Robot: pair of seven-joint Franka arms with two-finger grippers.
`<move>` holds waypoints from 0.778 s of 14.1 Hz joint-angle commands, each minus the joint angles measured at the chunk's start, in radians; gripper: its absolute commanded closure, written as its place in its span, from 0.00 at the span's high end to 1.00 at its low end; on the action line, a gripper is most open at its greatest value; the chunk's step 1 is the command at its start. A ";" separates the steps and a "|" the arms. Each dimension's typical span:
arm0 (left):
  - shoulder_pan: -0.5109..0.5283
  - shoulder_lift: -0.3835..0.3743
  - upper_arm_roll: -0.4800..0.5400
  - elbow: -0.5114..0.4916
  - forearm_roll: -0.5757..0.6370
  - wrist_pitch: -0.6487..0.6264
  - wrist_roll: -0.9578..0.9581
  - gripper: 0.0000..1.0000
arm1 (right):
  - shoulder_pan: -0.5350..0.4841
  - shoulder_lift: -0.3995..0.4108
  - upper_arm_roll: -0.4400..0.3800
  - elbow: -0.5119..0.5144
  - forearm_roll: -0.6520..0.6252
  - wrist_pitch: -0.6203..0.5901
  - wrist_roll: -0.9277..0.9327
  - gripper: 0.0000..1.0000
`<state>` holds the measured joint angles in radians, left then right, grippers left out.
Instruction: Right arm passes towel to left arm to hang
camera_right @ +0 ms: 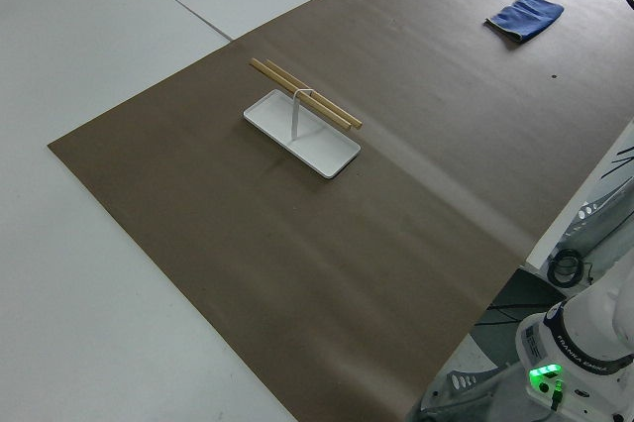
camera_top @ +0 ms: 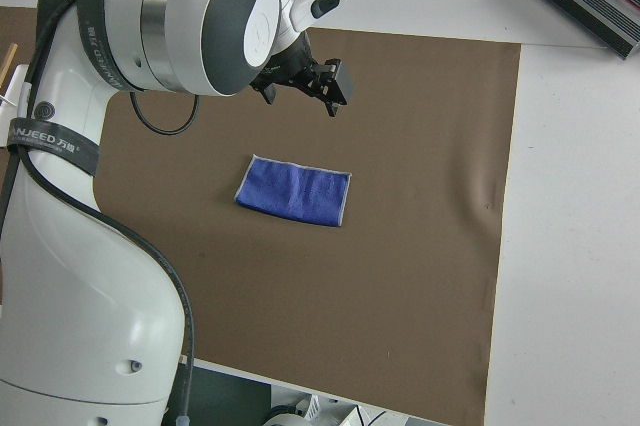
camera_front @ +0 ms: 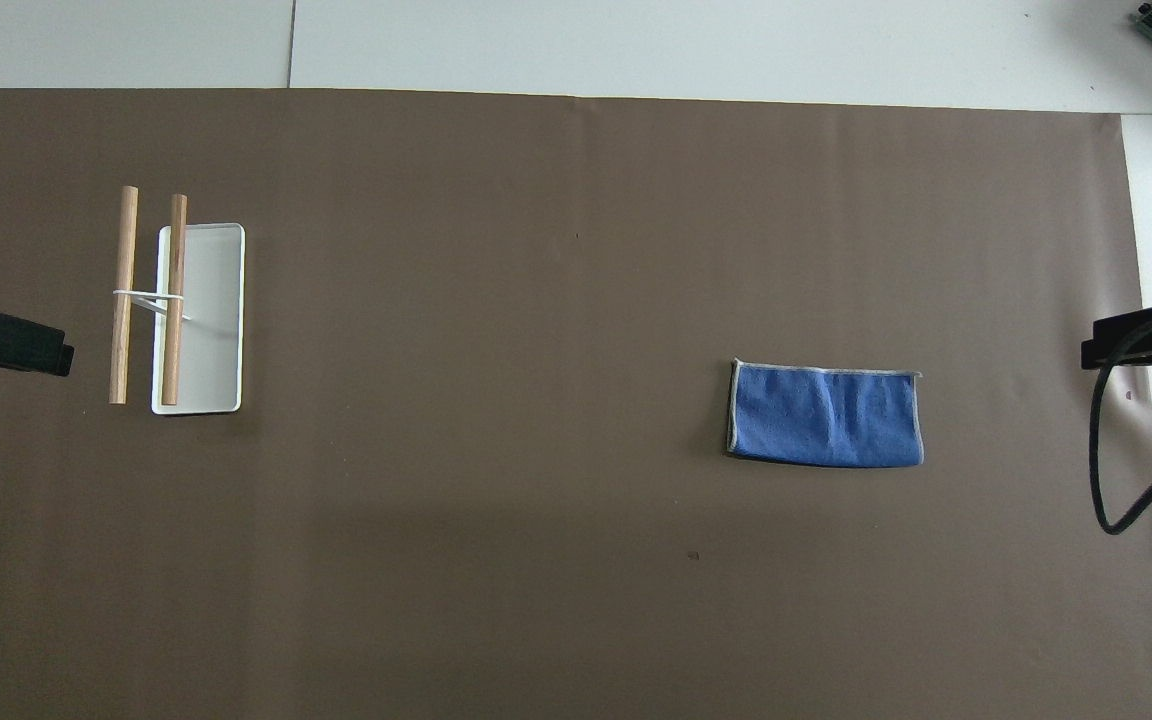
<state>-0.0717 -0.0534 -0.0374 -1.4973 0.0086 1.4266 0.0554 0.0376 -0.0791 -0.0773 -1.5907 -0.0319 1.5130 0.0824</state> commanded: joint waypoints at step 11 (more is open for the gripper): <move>-0.003 -0.025 0.004 -0.027 0.022 0.008 0.004 1.00 | -0.002 -0.034 0.004 -0.054 0.003 0.030 -0.007 1.00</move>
<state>-0.0717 -0.0534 -0.0374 -1.4973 0.0086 1.4266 0.0554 0.0376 -0.0814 -0.0772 -1.5987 -0.0319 1.5160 0.0823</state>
